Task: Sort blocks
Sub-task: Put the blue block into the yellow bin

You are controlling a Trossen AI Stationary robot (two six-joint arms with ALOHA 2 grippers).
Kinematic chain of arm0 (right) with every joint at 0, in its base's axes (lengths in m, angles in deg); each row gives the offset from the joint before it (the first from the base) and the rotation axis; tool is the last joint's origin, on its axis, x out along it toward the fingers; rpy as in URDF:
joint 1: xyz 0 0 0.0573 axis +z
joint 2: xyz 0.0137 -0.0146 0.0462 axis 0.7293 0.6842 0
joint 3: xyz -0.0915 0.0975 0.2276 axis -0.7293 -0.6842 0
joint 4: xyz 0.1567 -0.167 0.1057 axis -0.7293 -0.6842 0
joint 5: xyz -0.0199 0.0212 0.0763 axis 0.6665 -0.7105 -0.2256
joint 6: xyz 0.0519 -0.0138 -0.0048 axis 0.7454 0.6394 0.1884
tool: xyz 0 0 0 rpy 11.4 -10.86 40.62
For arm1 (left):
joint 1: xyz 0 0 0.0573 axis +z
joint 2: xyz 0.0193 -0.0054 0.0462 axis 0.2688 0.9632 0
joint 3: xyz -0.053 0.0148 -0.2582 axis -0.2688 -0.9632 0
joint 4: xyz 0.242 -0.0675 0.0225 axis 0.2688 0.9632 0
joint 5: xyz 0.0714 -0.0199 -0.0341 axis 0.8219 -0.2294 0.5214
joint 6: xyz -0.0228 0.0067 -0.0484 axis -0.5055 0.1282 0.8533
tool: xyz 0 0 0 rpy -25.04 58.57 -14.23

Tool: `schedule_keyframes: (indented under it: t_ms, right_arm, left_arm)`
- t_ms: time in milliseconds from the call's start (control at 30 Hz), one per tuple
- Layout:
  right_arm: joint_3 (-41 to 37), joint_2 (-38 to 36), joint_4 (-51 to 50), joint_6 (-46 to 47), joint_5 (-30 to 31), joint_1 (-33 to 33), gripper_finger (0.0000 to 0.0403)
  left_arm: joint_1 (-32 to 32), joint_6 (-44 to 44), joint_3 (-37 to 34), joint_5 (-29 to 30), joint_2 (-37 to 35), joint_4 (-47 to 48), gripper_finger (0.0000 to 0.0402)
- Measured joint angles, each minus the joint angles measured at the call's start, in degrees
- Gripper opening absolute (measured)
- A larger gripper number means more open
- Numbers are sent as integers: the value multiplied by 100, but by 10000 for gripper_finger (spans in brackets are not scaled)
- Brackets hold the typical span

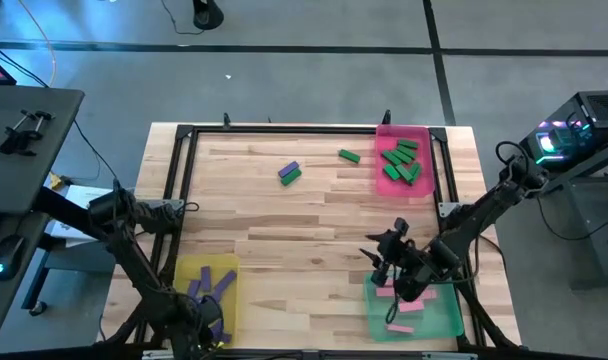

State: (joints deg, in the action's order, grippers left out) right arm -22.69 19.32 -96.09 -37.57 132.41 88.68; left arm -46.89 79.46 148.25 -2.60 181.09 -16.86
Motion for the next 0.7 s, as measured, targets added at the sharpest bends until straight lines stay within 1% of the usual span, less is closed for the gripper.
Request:
schedule_keyframes:
  t_ms: [100,167,267,367,467,533,600,700]
  right_arm:
    - [0,0,153,-1,-595,-271,171]
    - [0,0,270,-1,-839,-466,171]
    - [0,24,454,-128,-933,-731,171]
    - [0,100,746,-465,-1008,-962,171]
    - [0,222,1132,-802,-1284,-1211,171]
    - [0,352,1470,-1067,-1504,-1391,171]
    - [0,531,1807,-1398,-1672,-1584,171]
    - [0,836,2324,-2118,-1897,-1917,171]
  left_arm:
    - [75,44,5,-47,3,240,76]
    - [111,69,-6,-42,-11,567,84]
    - [140,81,-14,-34,-29,853,110]
    - [135,122,-20,-12,-124,1134,149]
    - [111,122,-57,19,-323,1402,186]
    - [92,83,-59,22,-567,1485,203]
    - [87,34,-42,93,-845,1567,211]
    - [53,28,-52,457,-1259,1882,214]
